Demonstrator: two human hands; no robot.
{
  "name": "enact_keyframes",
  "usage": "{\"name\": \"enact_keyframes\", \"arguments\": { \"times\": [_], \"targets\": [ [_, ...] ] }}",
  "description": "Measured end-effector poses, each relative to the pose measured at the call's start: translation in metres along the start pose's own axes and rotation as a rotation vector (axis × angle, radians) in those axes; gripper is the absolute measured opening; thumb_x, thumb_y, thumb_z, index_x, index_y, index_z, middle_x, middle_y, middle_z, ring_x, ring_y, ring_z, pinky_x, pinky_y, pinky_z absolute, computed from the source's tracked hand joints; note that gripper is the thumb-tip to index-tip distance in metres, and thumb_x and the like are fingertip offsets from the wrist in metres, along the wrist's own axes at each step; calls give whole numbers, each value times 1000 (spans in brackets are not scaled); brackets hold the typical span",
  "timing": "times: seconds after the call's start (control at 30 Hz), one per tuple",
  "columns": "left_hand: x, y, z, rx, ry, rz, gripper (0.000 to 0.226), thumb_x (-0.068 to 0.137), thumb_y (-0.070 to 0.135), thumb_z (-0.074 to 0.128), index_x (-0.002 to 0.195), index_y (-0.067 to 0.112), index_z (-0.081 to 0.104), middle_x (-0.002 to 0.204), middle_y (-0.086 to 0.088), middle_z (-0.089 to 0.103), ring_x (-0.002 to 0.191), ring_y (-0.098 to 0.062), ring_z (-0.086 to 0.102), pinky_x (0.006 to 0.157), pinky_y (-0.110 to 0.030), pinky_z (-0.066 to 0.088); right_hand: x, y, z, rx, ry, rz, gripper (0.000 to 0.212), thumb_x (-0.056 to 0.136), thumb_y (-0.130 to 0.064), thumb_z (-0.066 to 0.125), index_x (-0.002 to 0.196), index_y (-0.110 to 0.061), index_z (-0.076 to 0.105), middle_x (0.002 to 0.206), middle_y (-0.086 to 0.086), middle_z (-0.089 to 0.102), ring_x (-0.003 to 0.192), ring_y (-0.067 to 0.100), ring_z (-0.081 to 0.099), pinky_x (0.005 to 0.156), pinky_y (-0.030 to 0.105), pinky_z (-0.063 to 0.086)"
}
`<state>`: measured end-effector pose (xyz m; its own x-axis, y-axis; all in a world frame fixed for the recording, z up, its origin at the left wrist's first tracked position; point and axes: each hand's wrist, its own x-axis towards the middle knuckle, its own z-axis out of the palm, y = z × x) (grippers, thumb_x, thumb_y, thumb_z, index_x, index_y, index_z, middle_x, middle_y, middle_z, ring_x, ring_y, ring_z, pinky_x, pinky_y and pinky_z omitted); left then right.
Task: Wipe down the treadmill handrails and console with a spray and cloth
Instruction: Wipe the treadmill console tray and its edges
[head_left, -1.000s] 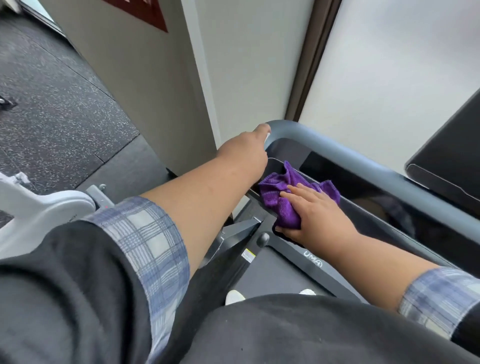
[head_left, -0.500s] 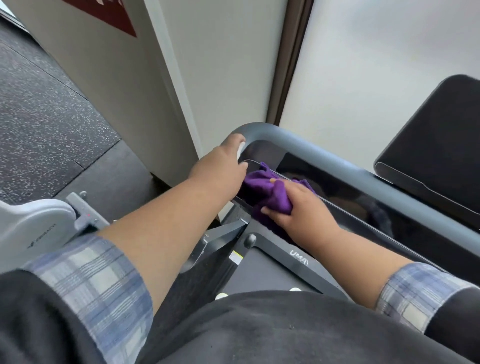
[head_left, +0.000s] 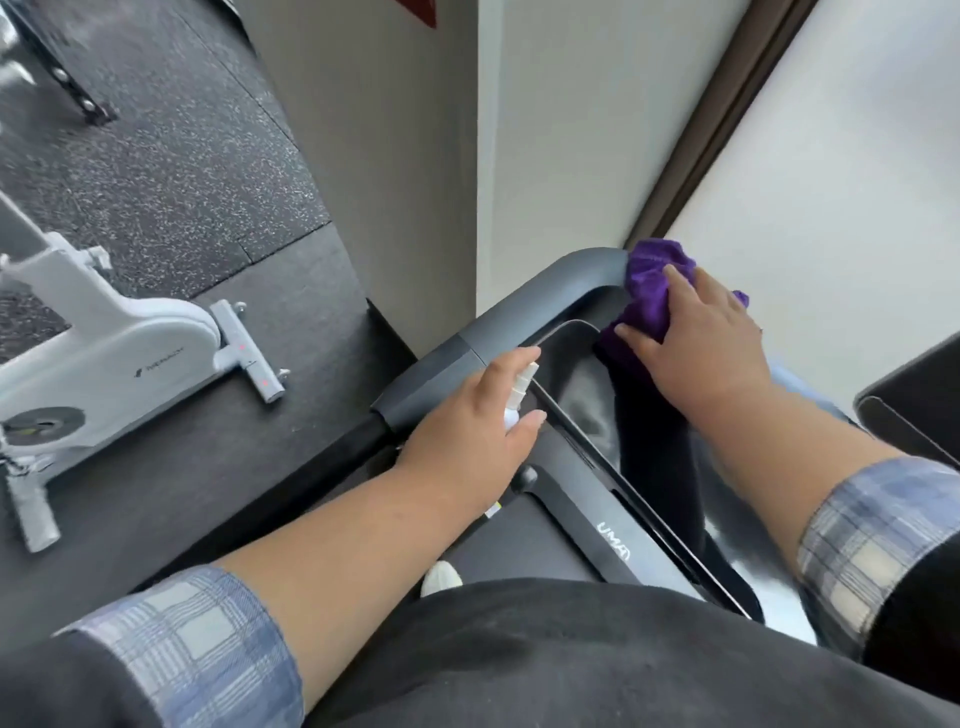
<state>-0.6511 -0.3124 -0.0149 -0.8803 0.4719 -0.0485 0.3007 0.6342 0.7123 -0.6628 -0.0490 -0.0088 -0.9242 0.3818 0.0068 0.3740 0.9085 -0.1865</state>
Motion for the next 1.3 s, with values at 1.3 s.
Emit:
{"name": "enact_keyframes", "arguments": {
  "times": [1.3],
  "targets": [
    [-68, -22, -38, -219, 130, 335, 53, 90, 25, 64, 137, 24, 40, 113, -3, 67, 97, -12, 64, 91, -25, 50, -40, -171, 37, -33, -302, -846, 84, 83, -79, 43, 148, -25, 47, 154, 3, 45, 145, 30, 34, 119, 52, 21]
  ]
}}
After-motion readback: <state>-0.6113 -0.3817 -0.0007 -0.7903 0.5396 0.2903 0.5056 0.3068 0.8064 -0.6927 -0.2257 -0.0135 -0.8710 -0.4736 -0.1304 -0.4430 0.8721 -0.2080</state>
